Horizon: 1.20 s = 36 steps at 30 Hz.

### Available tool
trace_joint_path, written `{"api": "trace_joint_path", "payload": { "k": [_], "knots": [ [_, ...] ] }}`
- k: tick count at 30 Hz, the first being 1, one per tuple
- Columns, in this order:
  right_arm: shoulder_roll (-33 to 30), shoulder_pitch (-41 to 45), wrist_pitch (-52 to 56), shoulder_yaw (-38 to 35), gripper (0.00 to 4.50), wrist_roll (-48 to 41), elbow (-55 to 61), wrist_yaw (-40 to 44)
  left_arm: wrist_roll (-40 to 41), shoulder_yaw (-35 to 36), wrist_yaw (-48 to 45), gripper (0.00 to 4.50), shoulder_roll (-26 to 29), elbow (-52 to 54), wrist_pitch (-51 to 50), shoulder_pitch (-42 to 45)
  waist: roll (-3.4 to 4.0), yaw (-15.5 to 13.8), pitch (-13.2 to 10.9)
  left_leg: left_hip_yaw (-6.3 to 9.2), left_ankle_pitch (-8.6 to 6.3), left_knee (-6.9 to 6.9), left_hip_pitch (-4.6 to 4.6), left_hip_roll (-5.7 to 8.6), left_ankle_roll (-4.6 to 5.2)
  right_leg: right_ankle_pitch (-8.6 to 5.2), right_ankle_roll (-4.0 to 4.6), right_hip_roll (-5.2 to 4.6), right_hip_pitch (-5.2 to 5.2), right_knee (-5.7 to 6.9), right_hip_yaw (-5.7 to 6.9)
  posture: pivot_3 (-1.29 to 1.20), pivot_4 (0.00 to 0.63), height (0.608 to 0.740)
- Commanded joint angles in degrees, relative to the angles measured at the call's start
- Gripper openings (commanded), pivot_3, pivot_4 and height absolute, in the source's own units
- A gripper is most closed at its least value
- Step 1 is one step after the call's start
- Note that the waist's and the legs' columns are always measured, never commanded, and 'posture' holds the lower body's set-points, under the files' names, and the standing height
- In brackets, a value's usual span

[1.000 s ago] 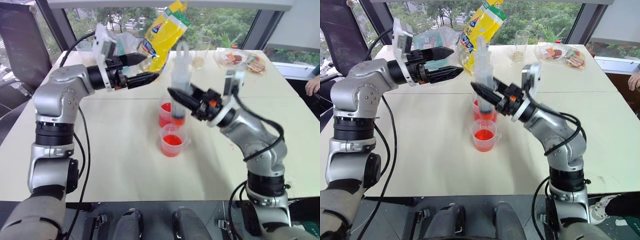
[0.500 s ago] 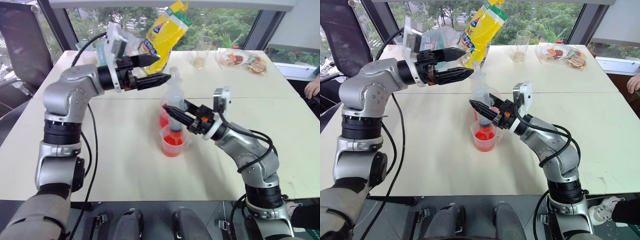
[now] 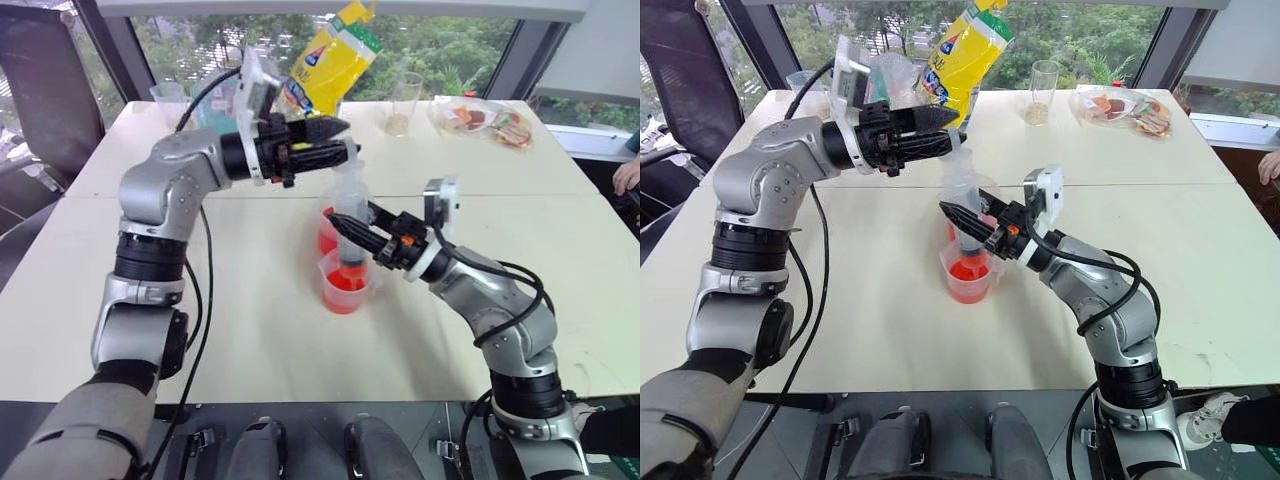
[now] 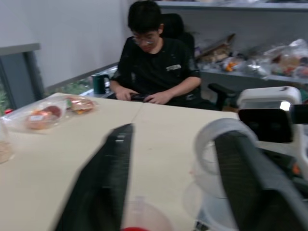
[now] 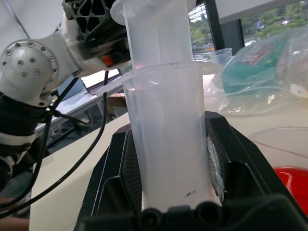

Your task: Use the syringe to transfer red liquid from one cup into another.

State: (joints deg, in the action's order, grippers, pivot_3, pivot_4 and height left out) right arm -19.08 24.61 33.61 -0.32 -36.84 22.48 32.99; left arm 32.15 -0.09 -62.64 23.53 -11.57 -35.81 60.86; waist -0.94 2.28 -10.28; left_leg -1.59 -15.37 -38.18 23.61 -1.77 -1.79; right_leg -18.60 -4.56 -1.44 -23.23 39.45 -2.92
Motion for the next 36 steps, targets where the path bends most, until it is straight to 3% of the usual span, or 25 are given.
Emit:
{"api": "trace_joint_path", "payload": {
  "k": [1, 2, 3, 36],
  "knots": [
    [0.2, 1.2, -1.8, 0.3, 1.41, -0.6, 3.0, 1.0, 1.7, -0.2, -0.9, 0.60, 0.2, 3.2, -2.1, 0.0, 0.00, 0.0, 0.0, 0.00, 0.00, 0.00, 0.00, 0.00, 0.00, 0.00, 0.00, 0.00, 0.00, 0.00, 0.00, 0.00, 0.150, 0.740],
    [0.3, 1.3, -1.8, 0.4, 1.41, -0.6, 3.0, 1.1, 2.1, -0.2, -1.0, 0.10, 0.3, 3.9, -2.7, -0.3, 0.00, 0.1, 0.0, 0.00, 0.00, 0.00, 0.00, 0.00, 0.00, 0.00, 0.00, 0.00, 0.00, 0.00, 0.00, 0.00, 0.150, 0.740],
    [0.3, 1.4, -1.8, 0.4, 1.41, -0.6, 3.0, 1.1, 2.5, -0.4, -1.2, 0.04, 0.4, 4.6, -3.3, -0.7, 0.00, 0.1, 0.0, 0.00, 0.00, 0.00, -0.01, -0.01, 0.00, 0.00, 0.00, 0.00, 0.00, 0.00, -0.01, 0.00, 0.150, 0.740],
    [-1.6, 10.9, 0.5, -5.1, 1.41, -4.4, 1.7, -0.7, 1.4, -6.0, -2.8, 0.04, 0.6, 11.2, -5.8, -8.2, 0.00, 0.1, 0.0, 0.01, 0.00, -0.01, -0.01, -0.01, 0.00, 0.00, 0.00, -0.01, 0.02, 0.00, -0.02, 0.00, 0.150, 0.740]
  ]
}}
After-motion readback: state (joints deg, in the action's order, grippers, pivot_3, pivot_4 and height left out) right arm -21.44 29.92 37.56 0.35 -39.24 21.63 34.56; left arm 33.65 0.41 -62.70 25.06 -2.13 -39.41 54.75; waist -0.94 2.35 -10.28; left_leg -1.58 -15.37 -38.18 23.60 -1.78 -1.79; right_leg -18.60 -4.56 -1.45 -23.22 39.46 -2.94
